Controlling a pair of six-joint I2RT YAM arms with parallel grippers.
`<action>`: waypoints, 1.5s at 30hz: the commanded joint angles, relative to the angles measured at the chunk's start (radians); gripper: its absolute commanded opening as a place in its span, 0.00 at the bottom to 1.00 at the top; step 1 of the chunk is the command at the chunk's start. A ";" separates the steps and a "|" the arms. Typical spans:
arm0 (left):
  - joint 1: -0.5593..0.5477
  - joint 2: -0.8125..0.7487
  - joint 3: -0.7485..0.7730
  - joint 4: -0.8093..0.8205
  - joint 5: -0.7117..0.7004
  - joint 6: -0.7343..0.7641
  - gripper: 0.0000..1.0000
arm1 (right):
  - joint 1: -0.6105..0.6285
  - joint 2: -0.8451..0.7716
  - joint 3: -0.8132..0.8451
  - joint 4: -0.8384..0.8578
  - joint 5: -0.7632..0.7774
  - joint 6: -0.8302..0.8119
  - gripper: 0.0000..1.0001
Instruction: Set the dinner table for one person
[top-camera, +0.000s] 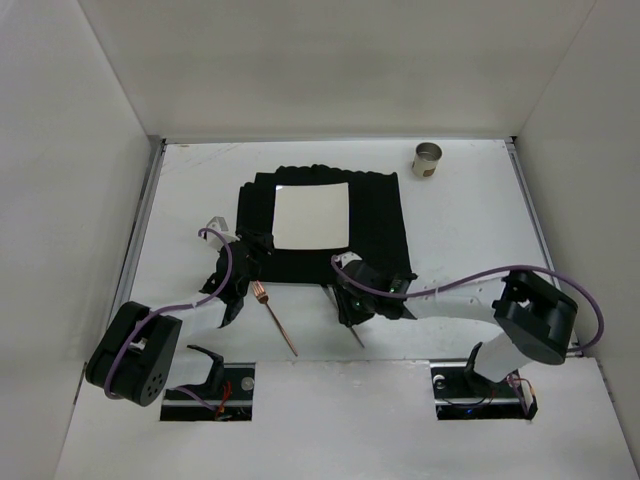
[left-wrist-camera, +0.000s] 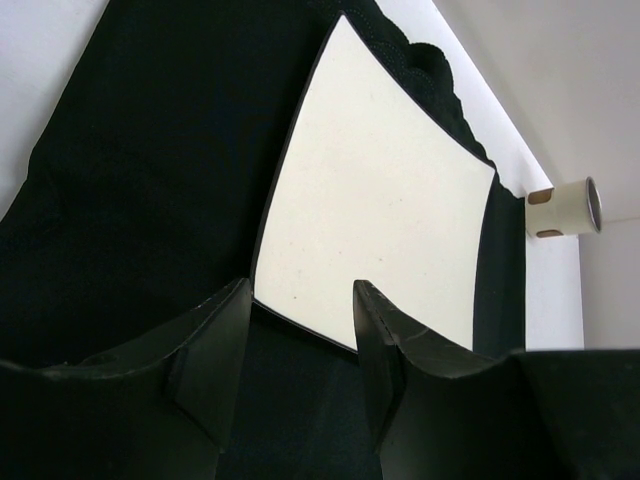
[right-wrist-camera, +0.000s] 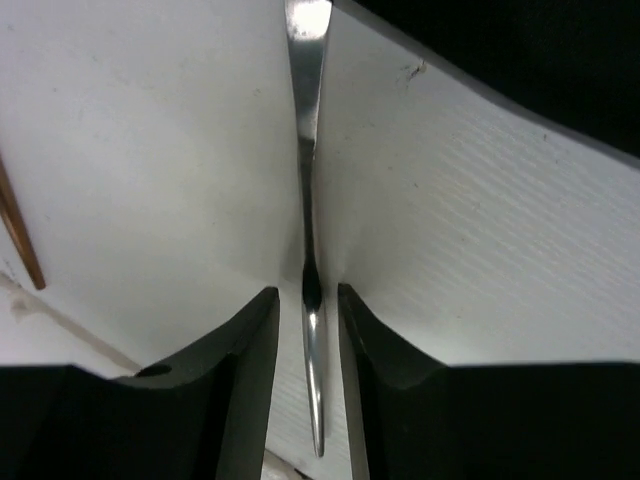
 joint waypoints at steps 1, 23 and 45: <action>-0.003 -0.004 -0.010 0.032 -0.005 -0.011 0.43 | 0.036 0.042 0.043 0.017 0.009 -0.017 0.35; 0.075 -0.122 -0.054 -0.009 -0.046 -0.014 0.43 | 0.008 -0.241 0.193 -0.037 0.011 -0.075 0.05; 0.046 -0.038 -0.027 0.001 -0.022 -0.023 0.43 | -0.494 0.163 0.278 0.241 -0.021 0.130 0.05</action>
